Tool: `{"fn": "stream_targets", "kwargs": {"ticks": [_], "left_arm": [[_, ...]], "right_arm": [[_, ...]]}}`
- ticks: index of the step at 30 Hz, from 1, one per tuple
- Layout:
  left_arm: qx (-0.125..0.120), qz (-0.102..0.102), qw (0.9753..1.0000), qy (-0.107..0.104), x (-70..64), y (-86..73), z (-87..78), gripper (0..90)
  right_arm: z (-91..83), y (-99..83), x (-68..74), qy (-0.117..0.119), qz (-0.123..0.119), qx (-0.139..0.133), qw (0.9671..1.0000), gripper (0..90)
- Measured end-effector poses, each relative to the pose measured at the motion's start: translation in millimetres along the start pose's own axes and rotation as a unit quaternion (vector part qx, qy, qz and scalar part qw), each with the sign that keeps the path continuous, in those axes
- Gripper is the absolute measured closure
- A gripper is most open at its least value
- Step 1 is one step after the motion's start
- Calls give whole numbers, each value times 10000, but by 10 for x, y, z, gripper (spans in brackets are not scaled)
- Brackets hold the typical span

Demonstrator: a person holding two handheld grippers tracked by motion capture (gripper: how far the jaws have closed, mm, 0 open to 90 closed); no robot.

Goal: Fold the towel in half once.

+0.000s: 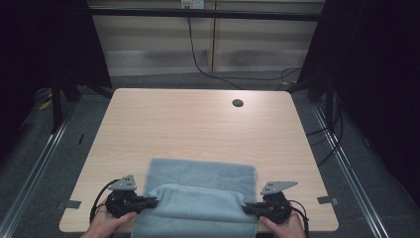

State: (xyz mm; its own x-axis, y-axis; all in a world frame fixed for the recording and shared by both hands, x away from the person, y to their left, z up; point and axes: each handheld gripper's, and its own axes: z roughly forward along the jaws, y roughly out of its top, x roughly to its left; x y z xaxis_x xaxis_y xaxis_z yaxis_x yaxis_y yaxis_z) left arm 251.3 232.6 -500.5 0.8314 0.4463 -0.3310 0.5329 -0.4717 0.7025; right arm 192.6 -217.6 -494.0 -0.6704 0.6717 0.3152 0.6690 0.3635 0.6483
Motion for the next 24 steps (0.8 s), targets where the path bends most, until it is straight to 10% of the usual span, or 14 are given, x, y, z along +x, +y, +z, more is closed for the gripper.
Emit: {"fn": "stream_targets", "kwargs": {"ticks": [8,14,24], "left_arm": [[-123,209,9969,746,305,318,188,847],[-379,-410,9959,709,835,559,273,848],[-474,-445,9897,1274,1160,876,460,847]], "right_arm": [[178,371,-348,-627,-48,-29,9980,865],[402,774,-719,-811,161,-47,9966,865],[619,1179,-1142,-1156,293,-176,9927,865]]}}
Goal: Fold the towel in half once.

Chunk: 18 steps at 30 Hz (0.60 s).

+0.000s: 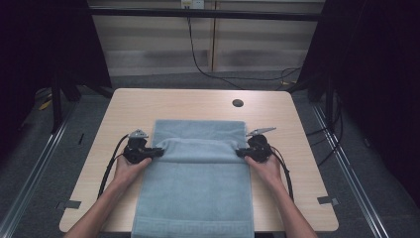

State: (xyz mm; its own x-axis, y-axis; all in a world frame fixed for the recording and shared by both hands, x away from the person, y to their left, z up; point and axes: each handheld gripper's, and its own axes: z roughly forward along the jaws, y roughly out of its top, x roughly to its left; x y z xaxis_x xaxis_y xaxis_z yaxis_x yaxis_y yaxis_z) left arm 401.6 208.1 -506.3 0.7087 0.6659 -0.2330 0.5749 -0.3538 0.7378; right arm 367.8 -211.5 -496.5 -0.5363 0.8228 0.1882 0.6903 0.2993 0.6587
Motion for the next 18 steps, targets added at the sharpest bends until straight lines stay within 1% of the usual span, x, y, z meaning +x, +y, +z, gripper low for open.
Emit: {"fn": "stream_targets", "kwargs": {"ticks": [1,2,3,4,5,7,9,10,11,12,13,14,15,17,18], "left_arm": [[20,58,10000,37,18,48,43,847],[20,58,10000,37,18,48,43,847],[-20,61,9999,79,43,95,101,846],[-20,61,9999,79,43,95,101,847],[-102,-13,9999,133,78,140,164,846],[-127,-30,9998,171,105,180,206,847],[-75,-21,9997,213,154,247,256,847],[-71,-110,9996,242,168,288,292,846],[-55,-86,9995,299,173,326,330,846],[2,-55,9994,347,174,367,360,846],[-7,-49,9991,426,171,397,389,846],[-14,-82,9990,438,173,416,408,846],[-86,-166,9990,406,186,424,413,846],[-300,-227,9984,418,199,426,377,847],[-427,-304,9980,355,194,438,339,848]], "right_arm": [[41,50,-88,-12,86,-61,9999,865],[56,69,-124,-25,153,-81,9998,865],[86,103,-171,-65,264,-122,9996,865],[86,103,-171,-65,264,-122,9996,865],[138,190,-206,-264,310,-92,9991,865],[178,250,-241,-360,349,-79,9987,865],[213,301,-266,-488,348,-73,9982,865],[228,335,-283,-546,382,-35,9978,865],[238,378,-287,-662,409,43,9970,865],[253,417,-296,-796,370,82,9961,865],[267,445,-315,-863,417,101,9953,865],[274,462,-346,-871,499,76,9949,866],[278,466,-378,-855,544,4,9948,866],[256,452,-437,-748,688,-203,9946,866],[231,447,-451,-698,684,-291,9948,865]]}}
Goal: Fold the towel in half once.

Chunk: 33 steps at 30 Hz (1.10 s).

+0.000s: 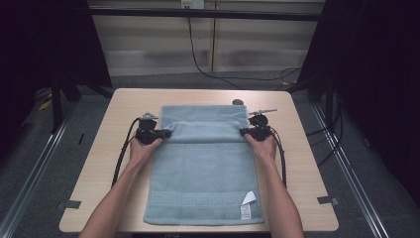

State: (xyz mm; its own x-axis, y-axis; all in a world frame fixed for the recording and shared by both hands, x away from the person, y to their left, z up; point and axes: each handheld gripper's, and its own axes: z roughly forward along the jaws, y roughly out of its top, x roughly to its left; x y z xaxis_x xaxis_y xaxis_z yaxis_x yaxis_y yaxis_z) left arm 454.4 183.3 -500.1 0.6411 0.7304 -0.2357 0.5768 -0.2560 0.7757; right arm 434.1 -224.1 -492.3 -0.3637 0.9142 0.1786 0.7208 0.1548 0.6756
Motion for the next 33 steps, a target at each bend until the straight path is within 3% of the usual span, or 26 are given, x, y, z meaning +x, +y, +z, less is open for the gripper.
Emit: {"fn": "stream_targets", "kwargs": {"ticks": [2,5,7,9,12,14,18,19,20,22,24,27,28,29,30,32,33], "left_arm": [[-138,36,9999,-95,-30,51,-94,848],[-672,4,9973,-308,-104,206,-349,850],[-939,121,9948,-379,-188,337,-531,850],[-1029,366,9930,-459,-268,468,-714,849],[-1336,564,9874,-629,-366,593,-990,849],[-1462,697,9841,-729,-438,614,-1153,849],[-1497,905,9806,-888,-593,575,-1366,850],[-1546,809,9798,-982,-630,552,-1422,850],[-1610,828,9776,-1071,-667,524,-1480,850],[-1616,928,9763,-1097,-746,456,-1574,850],[-1526,975,9770,-1130,-804,346,-1625,850],[-1311,984,9803,-1103,-851,72,-1595,850],[-1311,984,9803,-1103,-851,72,-1595,850],[-1039,1026,9834,-1079,-852,-132,-1494,850],[-921,984,9849,-1090,-846,-263,-1435,850],[-709,914,9864,-1167,-832,-435,-1358,849],[-609,862,9870,-1211,-830,-532,-1316,848]], "right_arm": [[-98,12,8,108,-84,-236,9996,865],[-345,91,50,322,-132,-760,9965,865],[-554,175,94,412,-168,-1108,9928,864],[-786,264,154,484,-232,-1394,9888,864],[-1126,338,249,628,-362,-1747,9820,864],[-1294,337,299,714,-505,-1856,9787,865],[-1522,264,375,852,-655,-1943,9750,865],[-1573,234,395,914,-680,-1967,9738,865],[-1629,201,418,972,-690,-2004,9724,865],[-1739,126,457,1154,-658,-2087,9689,865],[-1836,21,524,1201,-747,-2101,9674,865],[-1884,-198,571,1238,-846,-1954,9692,864],[-1884,-198,571,1238,-846,-1954,9692,864],[-1830,-419,567,1318,-739,-1826,9715,864],[-1797,-505,567,1301,-703,-1777,9729,864],[-1661,-731,560,1402,-561,-1506,9770,864],[-1586,-828,566,1362,-601,-1268,9807,864]]}}
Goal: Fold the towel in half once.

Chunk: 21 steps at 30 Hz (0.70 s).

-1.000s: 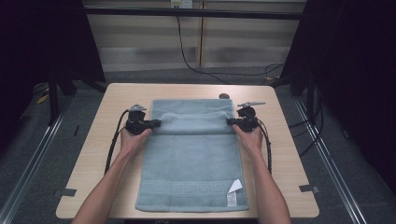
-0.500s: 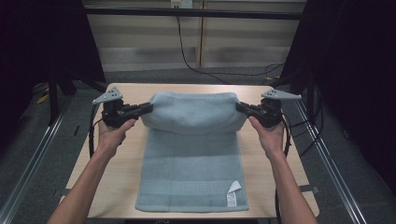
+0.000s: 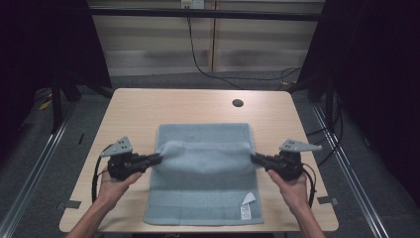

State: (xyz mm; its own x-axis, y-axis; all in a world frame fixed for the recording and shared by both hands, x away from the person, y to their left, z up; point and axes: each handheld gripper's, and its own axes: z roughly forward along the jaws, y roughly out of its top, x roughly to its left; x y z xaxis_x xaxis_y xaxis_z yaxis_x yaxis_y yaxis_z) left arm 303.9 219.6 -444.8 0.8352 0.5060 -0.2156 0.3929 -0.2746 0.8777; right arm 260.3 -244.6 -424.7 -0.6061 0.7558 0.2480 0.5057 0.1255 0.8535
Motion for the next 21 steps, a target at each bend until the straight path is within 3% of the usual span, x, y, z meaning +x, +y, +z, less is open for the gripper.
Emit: {"fn": "stream_targets", "kwargs": {"ticks": [2,5,6,8,10,12,14,18,21], "left_arm": [[282,22,9996,-40,-28,-148,60,844],[605,-24,9980,-187,-60,-276,116,826],[669,12,9977,-145,-70,-313,125,819],[737,-113,9970,-219,-98,-383,112,810],[819,-7,9964,-235,-143,-440,72,799],[837,-67,9962,-240,-163,-471,59,792],[910,-74,9957,-148,-268,-579,-2,752],[1000,-102,9947,-239,-397,-640,-73,696],[939,-198,9948,-341,-409,-662,-120,660]], "right_arm": [[72,-212,13,13,51,397,9992,862],[84,-451,60,78,94,729,9973,851],[74,-486,71,91,60,758,9971,839],[35,-555,105,148,137,797,9966,821],[-19,-612,161,162,38,847,9963,807],[-64,-677,203,221,4,852,9961,786],[-114,-766,263,217,-70,962,9951,754],[-239,-844,349,248,-76,947,9952,721],[-304,-895,396,299,-91,992,9946,708]]}}
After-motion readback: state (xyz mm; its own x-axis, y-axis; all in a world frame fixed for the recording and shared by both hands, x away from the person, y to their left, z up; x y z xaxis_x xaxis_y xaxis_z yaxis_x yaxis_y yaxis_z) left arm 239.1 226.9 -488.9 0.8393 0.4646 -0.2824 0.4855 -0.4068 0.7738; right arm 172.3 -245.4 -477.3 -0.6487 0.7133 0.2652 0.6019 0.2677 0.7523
